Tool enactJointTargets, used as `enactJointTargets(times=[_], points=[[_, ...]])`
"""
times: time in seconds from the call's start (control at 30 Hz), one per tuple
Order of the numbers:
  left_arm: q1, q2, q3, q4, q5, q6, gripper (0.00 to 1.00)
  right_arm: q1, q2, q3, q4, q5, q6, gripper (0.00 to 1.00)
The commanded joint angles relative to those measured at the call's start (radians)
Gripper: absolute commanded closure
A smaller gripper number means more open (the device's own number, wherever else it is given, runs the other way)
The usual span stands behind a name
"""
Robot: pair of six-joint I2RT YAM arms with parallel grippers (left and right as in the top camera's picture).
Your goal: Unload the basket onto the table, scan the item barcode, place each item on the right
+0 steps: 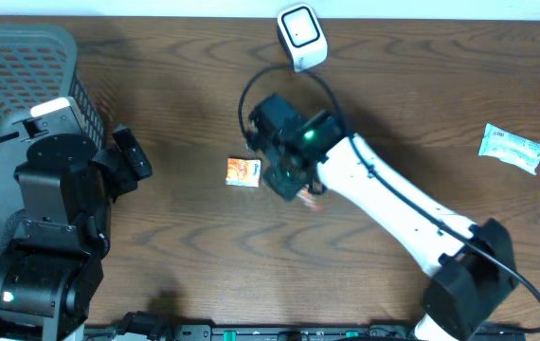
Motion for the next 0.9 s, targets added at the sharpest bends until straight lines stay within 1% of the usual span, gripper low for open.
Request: enactJointTargets(times=[0.0, 0.1, 0.17, 0.27, 0.33, 0.43, 0.53, 0.57, 0.6, 0.63, 0.67, 0.73, 0.77, 0.87], points=[[0.005, -0.002, 0.006, -0.003, -0.01, 0.016, 0.02, -0.063, -0.048, 0.068, 0.043, -0.142, 0.011, 0.99], [0.005, -0.002, 0.006, -0.003, -0.01, 0.016, 0.02, -0.144, -0.045, 0.067, 0.115, -0.251, 0.026, 0.99], [0.005, -0.002, 0.006, -0.003, -0.01, 0.016, 0.02, -0.21, -0.043, 0.067, 0.178, -0.359, 0.026, 0.99], [0.005, -0.002, 0.006, -0.003, -0.01, 0.016, 0.02, -0.301, -0.04, 0.067, 0.305, -0.542, 0.026, 0.99], [0.005, -0.002, 0.006, -0.003, -0.01, 0.016, 0.02, -0.352, -0.032, 0.067, 0.398, -0.632, 0.054, 0.99], [0.005, -0.002, 0.006, -0.003, -0.01, 0.016, 0.02, -0.411, -0.017, 0.066, 0.487, -0.693, 0.121, 0.99], [0.005, -0.002, 0.006, -0.003, -0.01, 0.016, 0.02, -0.424, 0.002, 0.066, 0.462, -0.708, 0.113, 0.98], [0.005, -0.002, 0.006, -0.003, -0.01, 0.016, 0.02, -0.418, 0.011, 0.064, 0.439, -0.706, 0.084, 0.94], [0.005, -0.002, 0.006, -0.003, -0.01, 0.016, 0.02, -0.412, 0.017, 0.062, 0.414, -0.695, 0.066, 0.84], [0.005, -0.002, 0.006, -0.003, -0.01, 0.016, 0.02, -0.403, 0.029, 0.056, 0.393, -0.665, 0.067, 0.65], [0.005, -0.002, 0.006, -0.003, -0.01, 0.016, 0.02, -0.394, 0.04, 0.053, 0.373, -0.628, 0.074, 0.42], [0.005, -0.002, 0.006, -0.003, -0.01, 0.016, 0.02, -0.383, 0.075, 0.047, 0.351, -0.545, 0.151, 0.06], [0.005, -0.002, 0.006, -0.003, -0.01, 0.016, 0.02, -0.381, 0.096, 0.047, 0.347, -0.518, 0.205, 0.05], [0.005, -0.002, 0.006, -0.003, -0.01, 0.016, 0.02, -0.377, 0.171, 0.047, 0.371, -0.509, 0.3, 0.07]])
